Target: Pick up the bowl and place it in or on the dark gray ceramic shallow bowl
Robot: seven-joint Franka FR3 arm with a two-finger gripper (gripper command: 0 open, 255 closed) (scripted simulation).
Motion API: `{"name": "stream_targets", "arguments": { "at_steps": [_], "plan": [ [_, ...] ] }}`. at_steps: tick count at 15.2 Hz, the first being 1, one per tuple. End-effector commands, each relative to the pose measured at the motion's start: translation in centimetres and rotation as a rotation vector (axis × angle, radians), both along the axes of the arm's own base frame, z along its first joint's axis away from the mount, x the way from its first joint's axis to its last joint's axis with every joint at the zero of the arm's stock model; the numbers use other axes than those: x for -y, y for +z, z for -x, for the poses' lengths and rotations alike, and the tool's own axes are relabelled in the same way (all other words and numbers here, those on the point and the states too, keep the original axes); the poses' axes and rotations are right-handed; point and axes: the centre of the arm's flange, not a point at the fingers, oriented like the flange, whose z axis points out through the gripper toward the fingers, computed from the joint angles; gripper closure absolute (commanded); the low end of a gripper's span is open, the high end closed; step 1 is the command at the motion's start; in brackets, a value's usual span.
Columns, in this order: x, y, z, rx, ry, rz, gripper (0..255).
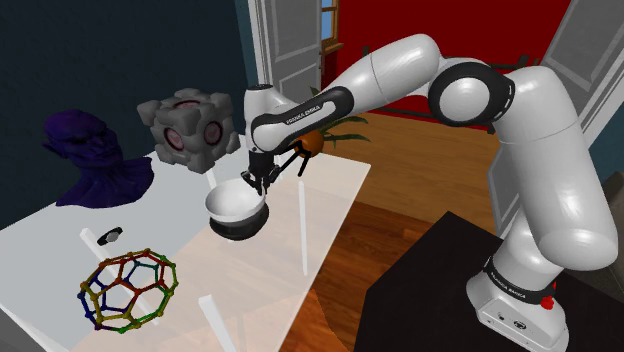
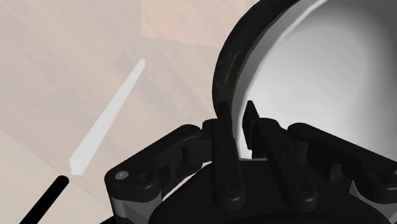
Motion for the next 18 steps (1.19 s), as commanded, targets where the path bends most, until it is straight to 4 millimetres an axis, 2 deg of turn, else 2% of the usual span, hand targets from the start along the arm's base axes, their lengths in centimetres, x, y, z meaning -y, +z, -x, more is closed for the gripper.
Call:
{"name": "stream_targets", "arguments": {
  "at_steps": [1, 2, 7, 11, 18],
  "plan": [
    [0.0, 0.1, 0.0, 0.001, 0.0, -0.001, 255],
    [0.0, 0.1, 0.0, 0.001, 0.0, -0.001, 0],
    [0.0, 0.1, 0.0, 0.001, 0.0, -0.001, 0],
    [0.5, 5.0, 0.3, 0.001, 0.0, -0.001, 0],
    [0.5, 5.0, 0.2, 0.001, 0.0, -0.001, 0]
  ]
}}
